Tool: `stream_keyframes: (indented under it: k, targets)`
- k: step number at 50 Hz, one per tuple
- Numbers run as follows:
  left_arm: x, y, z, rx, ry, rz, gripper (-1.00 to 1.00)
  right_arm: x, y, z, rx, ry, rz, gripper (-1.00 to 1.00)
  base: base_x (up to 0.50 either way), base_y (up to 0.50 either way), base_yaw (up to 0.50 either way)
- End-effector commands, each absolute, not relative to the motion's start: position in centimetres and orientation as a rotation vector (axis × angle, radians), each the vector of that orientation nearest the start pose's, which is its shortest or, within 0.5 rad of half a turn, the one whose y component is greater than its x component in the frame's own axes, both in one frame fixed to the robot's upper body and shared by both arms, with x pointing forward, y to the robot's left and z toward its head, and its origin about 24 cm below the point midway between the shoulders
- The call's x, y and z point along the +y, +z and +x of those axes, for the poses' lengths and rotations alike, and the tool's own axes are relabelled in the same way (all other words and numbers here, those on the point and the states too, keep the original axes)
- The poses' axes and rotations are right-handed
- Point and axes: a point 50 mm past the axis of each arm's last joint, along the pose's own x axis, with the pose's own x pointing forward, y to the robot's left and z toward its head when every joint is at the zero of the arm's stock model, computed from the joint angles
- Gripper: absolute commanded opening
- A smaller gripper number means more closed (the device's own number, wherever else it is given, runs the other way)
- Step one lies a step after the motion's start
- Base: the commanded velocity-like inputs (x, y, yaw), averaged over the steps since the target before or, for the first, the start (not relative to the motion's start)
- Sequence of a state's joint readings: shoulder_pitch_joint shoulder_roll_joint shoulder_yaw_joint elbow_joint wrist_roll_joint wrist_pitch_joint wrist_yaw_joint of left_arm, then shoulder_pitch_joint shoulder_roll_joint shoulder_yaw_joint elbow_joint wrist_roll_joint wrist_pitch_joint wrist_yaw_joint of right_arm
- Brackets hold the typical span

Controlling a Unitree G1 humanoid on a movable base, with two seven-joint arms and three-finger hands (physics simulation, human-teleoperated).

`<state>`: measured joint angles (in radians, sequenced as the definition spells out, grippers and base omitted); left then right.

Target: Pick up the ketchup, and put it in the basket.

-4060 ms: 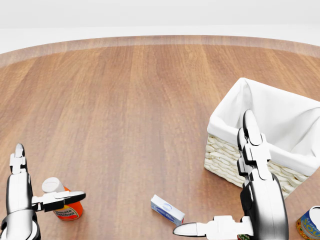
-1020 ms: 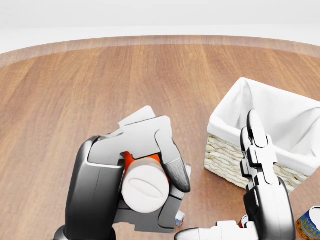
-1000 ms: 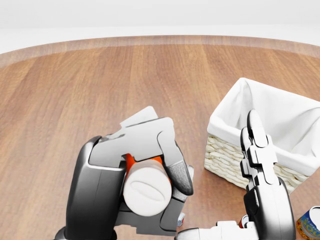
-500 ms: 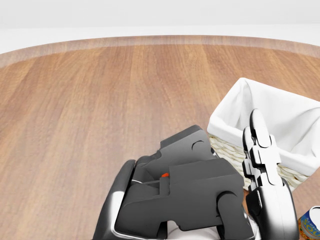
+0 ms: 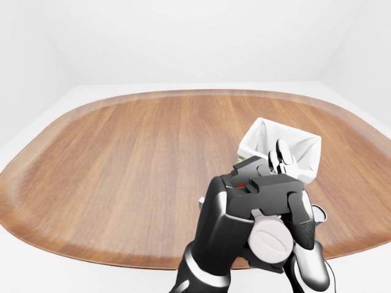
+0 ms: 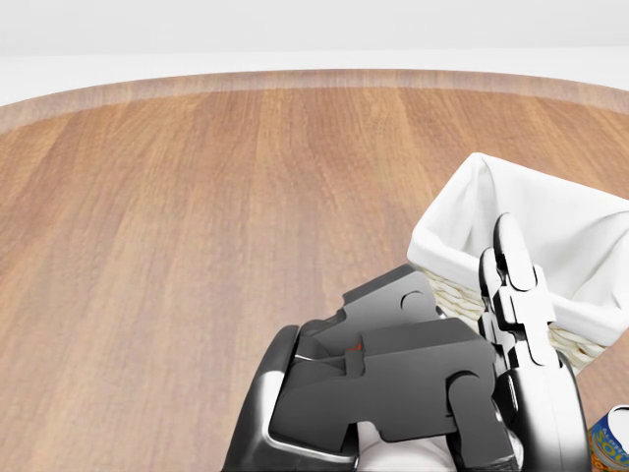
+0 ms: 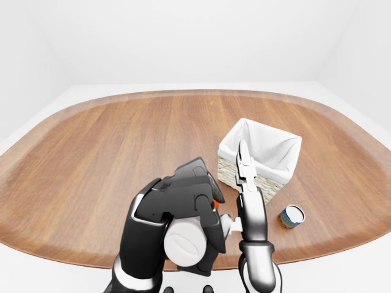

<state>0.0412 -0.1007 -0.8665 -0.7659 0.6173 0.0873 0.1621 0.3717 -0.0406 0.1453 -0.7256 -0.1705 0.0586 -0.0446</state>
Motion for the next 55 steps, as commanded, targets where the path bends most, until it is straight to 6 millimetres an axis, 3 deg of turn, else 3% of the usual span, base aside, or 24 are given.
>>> stream_keyframes:
  k: [1, 13, 40, 48, 49, 50, 51, 54, 55]
  targets:
    - [0.8, 20.9, 14.3, -0.791, -0.325, -0.004, -0.99, -14.3, 12.8, 17.2, -0.313, -0.029, -0.159, 1.0, 0.0, 0.0, 0.0]
    - [0.1, 20.6, 14.3, -0.77, -0.339, -0.022, -0.99, -14.4, 12.8, 17.2, -0.315, -0.04, -0.166, 1.0, 0.0, 0.0, 0.0]
    - [-1.4, 17.1, 15.3, -0.599, -0.369, 0.01, -0.98, -14.4, 12.9, 17.1, -0.319, -0.043, -0.172, 1.0, 0.0, 0.0, 0.0]
    - [-1.5, 16.9, 15.4, -0.588, -0.372, 0.014, -0.98, -14.4, 12.8, 17.1, -0.323, -0.044, -0.176, 1.0, 0.0, 0.0, 0.0]
    - [-1.4, 16.9, 15.4, -0.588, -0.371, 0.013, -0.98, -14.4, 12.8, 17.1, -0.324, -0.047, -0.179, 0.59, 0.0, 0.0, 0.0]
    - [-1.4, 16.9, 15.4, -0.589, -0.371, 0.012, -0.98, -14.5, 12.8, 17.0, -0.333, -0.05, -0.181, -0.81, 0.0, 0.0, 0.0]
    - [-1.5, 17.0, 15.3, -0.592, -0.373, 0.01, -0.98, -14.5, 12.7, 17.0, -0.335, -0.046, -0.179, -1.0, 0.0, 0.0, 0.0]
    - [-1.5, 16.9, 15.4, -0.588, -0.374, 0.014, -0.94, -14.7, 12.9, 17.0, -0.338, -0.058, -0.173, -1.0, 0.0, 0.0, 0.0]
    - [-1.5, 16.9, 15.4, -0.588, -0.371, 0.015, -0.14, -14.7, 12.9, 17.0, -0.338, -0.06, -0.173, -1.0, 0.0, 0.0, 0.0]
